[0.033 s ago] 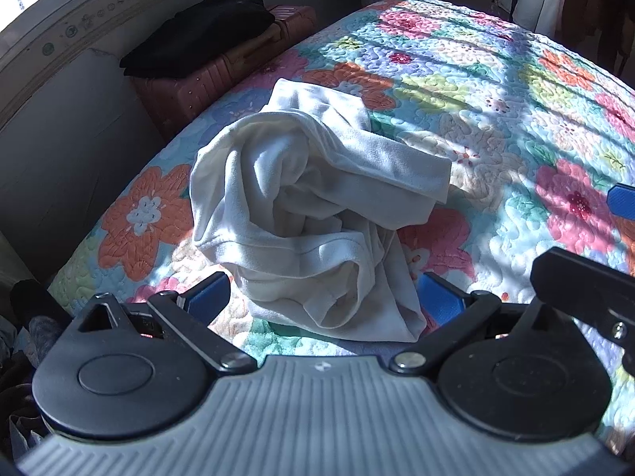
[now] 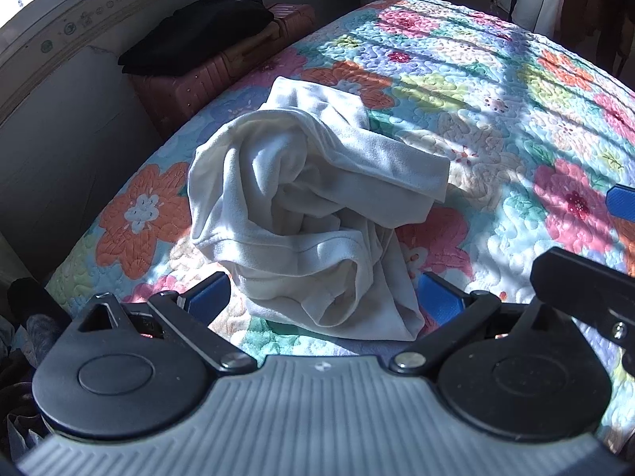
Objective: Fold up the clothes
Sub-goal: 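Move both grippers toward the crumpled white fleece on the quilt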
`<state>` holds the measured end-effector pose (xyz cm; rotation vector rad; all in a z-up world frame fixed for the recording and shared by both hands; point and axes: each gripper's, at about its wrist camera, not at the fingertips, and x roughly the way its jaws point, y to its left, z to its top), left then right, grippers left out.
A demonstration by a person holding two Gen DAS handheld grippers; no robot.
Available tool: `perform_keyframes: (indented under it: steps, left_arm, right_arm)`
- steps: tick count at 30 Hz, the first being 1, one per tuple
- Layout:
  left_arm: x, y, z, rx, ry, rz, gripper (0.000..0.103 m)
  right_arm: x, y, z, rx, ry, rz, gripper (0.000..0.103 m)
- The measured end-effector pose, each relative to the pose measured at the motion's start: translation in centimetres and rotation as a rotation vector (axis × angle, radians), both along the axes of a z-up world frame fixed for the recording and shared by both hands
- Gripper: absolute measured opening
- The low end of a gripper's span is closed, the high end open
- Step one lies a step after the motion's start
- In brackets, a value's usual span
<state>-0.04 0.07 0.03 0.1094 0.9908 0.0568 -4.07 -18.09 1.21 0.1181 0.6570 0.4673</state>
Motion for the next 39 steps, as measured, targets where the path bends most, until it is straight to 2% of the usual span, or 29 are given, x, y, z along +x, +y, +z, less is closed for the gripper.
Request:
perform_keyframes:
  steps: [15,25,28,39]
  left_arm:
    - [-0.4,0.7,0.3,-0.071,-0.042,-0.001,0.101]
    - [-0.4,1.1,-0.1,-0.063,-0.030,0.027,0.101]
    - [-0.4,0.9,-0.2,-0.040,-0.028,0.024,0.101]
    - [-0.2,1.1,-0.4,-0.047,-0.015,0.029,0.101]
  right_arm:
    - [-0.4,-0.8,0.2,0.029,0.034,-0.015,0.103]
    - [-0.7,-0.6,0.3,0.029,0.039,-0.009,0.103]
    - [-0.8,-0.3,0.2,0.018,0.037,-0.008,0.103]
    - [-0.7,-0.3,-0.2,0.012,0.046,-0.020,0.103]
